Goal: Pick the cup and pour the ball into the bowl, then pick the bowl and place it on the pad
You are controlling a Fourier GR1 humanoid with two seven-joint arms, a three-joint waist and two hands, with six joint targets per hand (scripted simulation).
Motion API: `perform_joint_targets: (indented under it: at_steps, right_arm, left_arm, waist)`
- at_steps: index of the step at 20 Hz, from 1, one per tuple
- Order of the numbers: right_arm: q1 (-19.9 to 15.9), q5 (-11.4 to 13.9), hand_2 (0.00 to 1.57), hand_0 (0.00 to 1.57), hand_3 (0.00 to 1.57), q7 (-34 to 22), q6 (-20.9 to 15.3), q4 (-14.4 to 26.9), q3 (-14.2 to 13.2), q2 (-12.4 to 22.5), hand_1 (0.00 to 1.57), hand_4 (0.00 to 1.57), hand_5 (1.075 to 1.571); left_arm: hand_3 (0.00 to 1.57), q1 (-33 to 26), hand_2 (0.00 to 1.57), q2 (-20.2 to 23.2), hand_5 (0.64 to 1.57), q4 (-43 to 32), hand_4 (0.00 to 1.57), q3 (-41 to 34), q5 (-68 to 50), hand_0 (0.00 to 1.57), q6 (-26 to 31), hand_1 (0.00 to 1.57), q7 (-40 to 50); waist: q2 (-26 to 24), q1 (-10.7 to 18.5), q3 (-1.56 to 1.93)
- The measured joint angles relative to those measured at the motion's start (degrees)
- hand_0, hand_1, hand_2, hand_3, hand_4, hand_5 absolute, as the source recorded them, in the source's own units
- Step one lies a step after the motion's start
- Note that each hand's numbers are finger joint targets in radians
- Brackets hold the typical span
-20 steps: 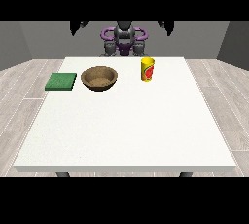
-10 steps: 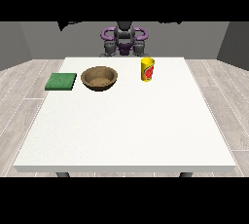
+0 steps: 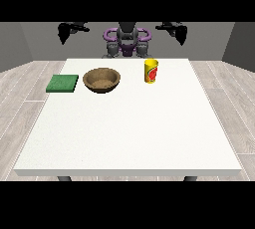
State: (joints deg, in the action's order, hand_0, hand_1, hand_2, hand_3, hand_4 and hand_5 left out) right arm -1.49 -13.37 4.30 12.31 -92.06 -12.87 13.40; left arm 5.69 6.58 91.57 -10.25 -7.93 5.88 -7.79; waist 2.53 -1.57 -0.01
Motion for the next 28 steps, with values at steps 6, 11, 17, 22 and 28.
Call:
perform_joint_targets:
  at_steps: [6,11,17,22,28]
  right_arm:
    - [-2.52,1.3,0.0,0.0,0.0,2.28,0.46,1.53,0.63,-0.47,0.0,0.0,1.571]
    - [-4.15,1.18,0.0,0.0,0.0,4.5,1.81,2.65,0.17,0.03,0.0,0.0,1.57]
    - [-5.11,1.3,0.0,0.0,0.0,7.75,3.89,6.34,-0.64,0.67,0.0,0.0,1.571]
    - [-6.38,1.42,0.0,0.0,0.0,10.2,4.88,8.01,-1.09,0.88,0.0,0.0,1.571]
    - [-6.93,2.37,0.0,0.0,0.0,10.86,4.99,9.47,-0.64,0.56,0.0,0.0,1.571]
  left_arm:
    - [0.0,2.29,0.0,-3.64,1.52,-10.39,0.0,1.19,4.54,0.0,-3.36,0.0,-11.6]
    - [0.0,4.94,0.0,-5.21,1.53,-20.95,0.0,1.04,6.5,0.0,-6.3,0.0,-21.92]
    - [0.0,10.67,0.0,-4.8,1.519,-33.33,0.0,-0.8,7.27,0.0,-8.23,0.0,-29.67]
    - [0.0,14.85,0.0,-4.35,1.521,-42.91,0.0,-2.69,7.27,0.0,-9.55,0.0,-37.52]
    - [0.0,19.45,0.0,-3.58,1.527,-52.99,0.0,-3.94,6.84,0.0,-10.37,0.0,-42.18]
  waist:
    - [3.46,-1.99,0.0]
    - [6.62,-3.76,-0.04]
    - [8.59,-4.67,-0.02]
    - [11.03,-5.39,-0.03]
    - [11.0,-5.76,-0.01]
